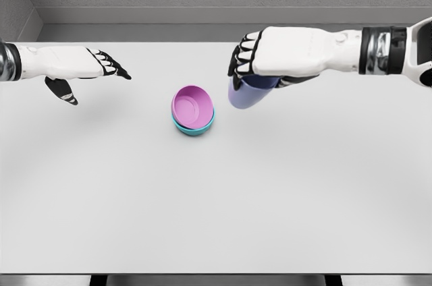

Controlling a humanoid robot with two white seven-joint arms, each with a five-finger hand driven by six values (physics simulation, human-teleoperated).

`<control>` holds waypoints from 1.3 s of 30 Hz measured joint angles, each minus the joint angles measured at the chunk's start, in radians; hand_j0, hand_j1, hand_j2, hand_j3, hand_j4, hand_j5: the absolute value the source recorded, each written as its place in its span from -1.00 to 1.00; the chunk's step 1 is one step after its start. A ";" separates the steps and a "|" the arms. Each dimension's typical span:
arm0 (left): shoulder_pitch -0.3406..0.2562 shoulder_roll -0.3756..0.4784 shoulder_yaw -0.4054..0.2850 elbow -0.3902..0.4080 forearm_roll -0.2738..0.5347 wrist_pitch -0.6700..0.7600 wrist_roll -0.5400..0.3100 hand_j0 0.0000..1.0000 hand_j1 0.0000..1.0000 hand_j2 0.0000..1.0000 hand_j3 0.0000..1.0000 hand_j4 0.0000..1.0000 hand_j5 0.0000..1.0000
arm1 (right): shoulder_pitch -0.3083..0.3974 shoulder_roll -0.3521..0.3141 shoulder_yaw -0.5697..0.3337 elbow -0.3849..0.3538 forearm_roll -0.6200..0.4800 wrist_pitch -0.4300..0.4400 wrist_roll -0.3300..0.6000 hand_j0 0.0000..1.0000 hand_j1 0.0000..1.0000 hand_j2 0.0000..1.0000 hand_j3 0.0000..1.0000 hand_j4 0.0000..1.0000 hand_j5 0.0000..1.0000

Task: Stacking bowl and cup with both arms

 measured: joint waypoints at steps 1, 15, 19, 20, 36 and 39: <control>0.000 0.000 0.000 0.000 0.000 0.000 0.000 1.00 1.00 1.00 1.00 1.00 1.00 | -0.005 0.006 0.003 -0.004 0.000 0.000 0.000 0.13 0.13 0.13 0.13 0.13 0.13; 0.000 0.000 -0.001 0.000 0.000 0.000 0.000 1.00 1.00 1.00 1.00 1.00 1.00 | -0.071 0.110 0.093 -0.020 0.000 0.001 0.000 0.13 0.13 0.13 0.13 0.13 0.13; 0.000 0.000 -0.002 0.000 0.000 0.000 0.000 1.00 1.00 1.00 1.00 1.00 1.00 | -0.078 0.130 0.122 -0.014 0.002 0.001 0.000 0.13 0.13 0.13 0.13 0.13 0.13; 0.000 0.000 -0.002 0.000 0.000 0.000 0.000 1.00 1.00 1.00 1.00 1.00 1.00 | -0.078 0.134 0.125 -0.009 0.003 0.001 0.000 0.12 0.12 0.12 0.12 0.12 0.12; 0.002 0.000 -0.002 -0.001 0.000 0.000 0.000 1.00 1.00 1.00 1.00 1.00 1.00 | -0.087 0.188 0.137 0.095 0.012 0.001 0.000 0.12 0.12 0.12 0.12 0.12 0.12; 0.002 0.000 -0.002 -0.001 0.000 0.000 0.000 1.00 1.00 1.00 1.00 1.00 1.00 | -0.087 0.196 0.139 0.103 0.014 0.001 0.000 0.12 0.12 0.12 0.12 0.12 0.12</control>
